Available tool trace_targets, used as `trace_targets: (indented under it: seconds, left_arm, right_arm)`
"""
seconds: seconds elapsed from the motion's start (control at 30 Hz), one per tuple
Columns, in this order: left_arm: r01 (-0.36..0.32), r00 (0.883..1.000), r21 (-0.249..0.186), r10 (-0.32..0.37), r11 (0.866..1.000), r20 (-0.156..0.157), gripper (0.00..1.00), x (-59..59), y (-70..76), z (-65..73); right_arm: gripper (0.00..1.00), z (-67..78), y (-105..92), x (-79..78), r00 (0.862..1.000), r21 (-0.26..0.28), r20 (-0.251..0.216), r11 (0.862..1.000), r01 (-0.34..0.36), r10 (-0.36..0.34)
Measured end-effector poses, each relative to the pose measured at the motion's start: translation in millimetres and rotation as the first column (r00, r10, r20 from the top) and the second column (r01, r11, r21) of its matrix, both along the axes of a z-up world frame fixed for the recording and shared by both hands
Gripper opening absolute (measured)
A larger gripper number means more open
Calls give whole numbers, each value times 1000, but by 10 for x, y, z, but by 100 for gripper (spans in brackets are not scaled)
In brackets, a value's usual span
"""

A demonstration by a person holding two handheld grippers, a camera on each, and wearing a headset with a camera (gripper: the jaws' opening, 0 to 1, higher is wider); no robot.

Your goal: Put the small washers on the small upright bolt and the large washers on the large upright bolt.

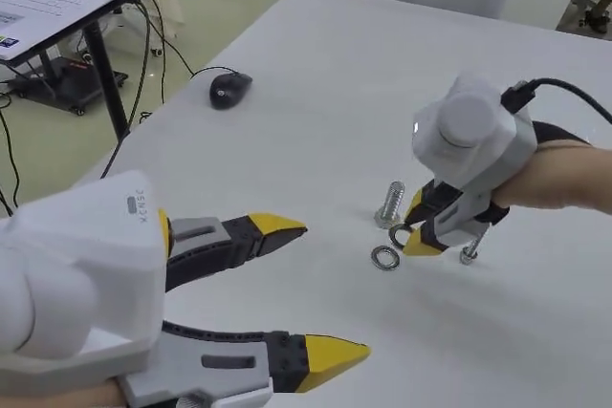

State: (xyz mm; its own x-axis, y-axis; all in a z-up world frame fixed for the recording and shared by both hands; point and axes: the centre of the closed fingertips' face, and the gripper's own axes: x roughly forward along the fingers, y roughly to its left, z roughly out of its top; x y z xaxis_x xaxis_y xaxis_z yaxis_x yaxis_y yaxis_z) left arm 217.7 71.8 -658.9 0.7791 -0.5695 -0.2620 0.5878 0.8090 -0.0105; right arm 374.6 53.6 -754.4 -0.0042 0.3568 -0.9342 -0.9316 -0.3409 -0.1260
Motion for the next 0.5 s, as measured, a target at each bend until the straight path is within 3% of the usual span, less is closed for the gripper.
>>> trace_targets:
  seconds: [0.27,0.5]
  left_arm:
    - [11,1000,1,-11,1000,-9,60,58,3,-24]
    - [8,1000,-2,-8,1000,-13,60,109,54,-37]
  right_arm:
    - [21,154,95,239,999,17,33,1000,19,-19]
    - [21,196,226,405,998,13,57,1000,20,-21]
